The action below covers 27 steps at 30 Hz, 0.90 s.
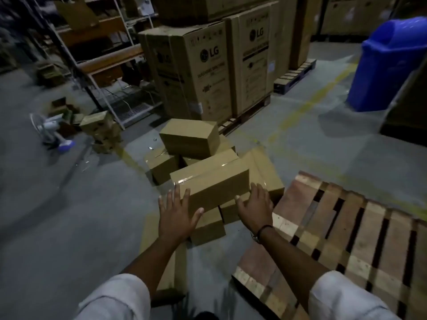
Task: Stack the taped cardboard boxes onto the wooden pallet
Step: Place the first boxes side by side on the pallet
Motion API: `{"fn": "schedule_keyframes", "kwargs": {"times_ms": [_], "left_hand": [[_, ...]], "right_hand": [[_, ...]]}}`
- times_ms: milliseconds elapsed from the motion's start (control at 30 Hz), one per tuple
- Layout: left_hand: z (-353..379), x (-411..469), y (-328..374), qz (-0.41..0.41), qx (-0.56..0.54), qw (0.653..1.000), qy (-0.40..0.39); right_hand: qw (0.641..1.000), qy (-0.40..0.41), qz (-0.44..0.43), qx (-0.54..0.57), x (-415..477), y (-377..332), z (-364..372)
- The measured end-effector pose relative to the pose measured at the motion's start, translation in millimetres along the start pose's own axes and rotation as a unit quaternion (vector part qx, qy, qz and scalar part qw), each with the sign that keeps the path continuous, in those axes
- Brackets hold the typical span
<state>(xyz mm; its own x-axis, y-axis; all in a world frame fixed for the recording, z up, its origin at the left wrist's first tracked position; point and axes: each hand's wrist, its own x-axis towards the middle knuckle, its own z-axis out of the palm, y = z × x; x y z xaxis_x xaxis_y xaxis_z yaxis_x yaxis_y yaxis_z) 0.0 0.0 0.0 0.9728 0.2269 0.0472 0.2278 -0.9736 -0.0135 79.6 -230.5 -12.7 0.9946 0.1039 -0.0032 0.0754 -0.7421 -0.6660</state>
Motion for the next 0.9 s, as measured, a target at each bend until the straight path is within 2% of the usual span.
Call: {"fn": "schedule_keyframes", "kwargs": {"times_ms": [33, 200, 433, 667, 900], "left_hand": [[1.1, 4.0, 0.8, -0.006, -0.007, 1.000, -0.024], [11.2, 33.5, -4.5, 0.003, -0.007, 0.999, -0.041], [37.8, 118.7, -34.3, 0.051, -0.019, 0.995, -0.087], [86.3, 281.8, -69.5, 0.190, 0.015, 0.967, -0.169], [198.5, 447.7, -119.7, 0.238, -0.025, 0.944, -0.226]], "right_hand": [[1.000, -0.006, 0.011, 0.015, 2.4, 0.9, 3.0], [0.998, -0.051, 0.019, 0.021, 21.0, 4.5, 30.6], [0.989, -0.055, 0.105, 0.092, 79.1, -4.2, 82.7], [0.974, -0.057, 0.191, 0.107, 185.6, -15.2, 179.1], [0.935, -0.113, 0.315, 0.116, 301.5, -26.1, 319.7]]}}
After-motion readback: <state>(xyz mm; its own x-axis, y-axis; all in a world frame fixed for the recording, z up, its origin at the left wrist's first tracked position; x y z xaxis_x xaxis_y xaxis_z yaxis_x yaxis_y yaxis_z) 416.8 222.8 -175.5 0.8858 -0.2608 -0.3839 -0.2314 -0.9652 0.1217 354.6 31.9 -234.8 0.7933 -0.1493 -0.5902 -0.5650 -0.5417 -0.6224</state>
